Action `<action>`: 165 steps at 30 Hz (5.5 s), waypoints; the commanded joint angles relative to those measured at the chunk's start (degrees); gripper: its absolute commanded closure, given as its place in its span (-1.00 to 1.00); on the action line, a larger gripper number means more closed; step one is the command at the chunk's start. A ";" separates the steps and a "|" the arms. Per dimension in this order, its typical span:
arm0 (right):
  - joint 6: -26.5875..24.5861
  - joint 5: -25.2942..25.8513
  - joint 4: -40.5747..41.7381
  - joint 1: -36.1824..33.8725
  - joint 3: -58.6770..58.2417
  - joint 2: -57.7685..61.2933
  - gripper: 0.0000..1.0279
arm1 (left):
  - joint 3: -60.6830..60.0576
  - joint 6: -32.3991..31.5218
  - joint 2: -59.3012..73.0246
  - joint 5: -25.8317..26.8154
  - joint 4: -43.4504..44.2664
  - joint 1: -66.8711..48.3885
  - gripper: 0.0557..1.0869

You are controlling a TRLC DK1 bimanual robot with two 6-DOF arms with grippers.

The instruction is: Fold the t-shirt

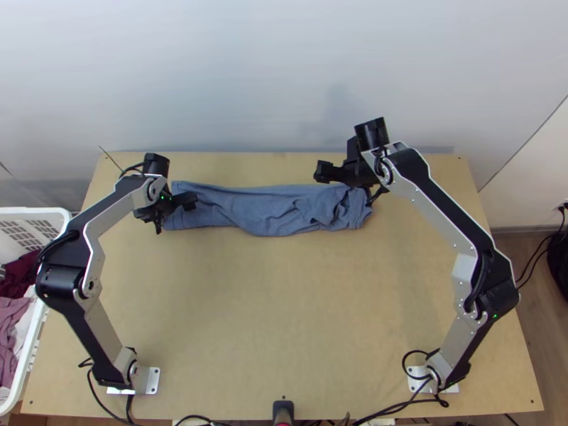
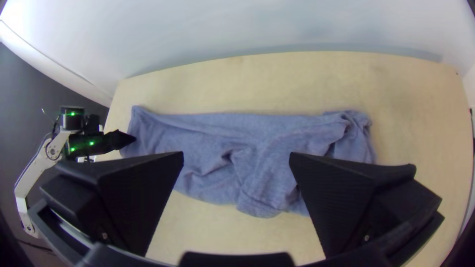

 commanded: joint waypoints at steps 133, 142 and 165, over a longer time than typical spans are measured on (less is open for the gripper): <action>0.58 -6.34 -16.47 -9.57 9.27 -1.20 -0.93 | 45.00 0.97 21.30 9.50 -6.79 -35.25 0.76; -0.74 -6.42 -16.38 -9.75 6.54 -1.55 -0.93 | 48.17 -0.88 16.03 9.50 -7.49 -34.72 -0.91; -3.37 -2.65 -11.19 11.26 25.79 20.51 -0.93 | 27.51 -4.57 -23.88 6.95 -21.82 -4.67 -0.91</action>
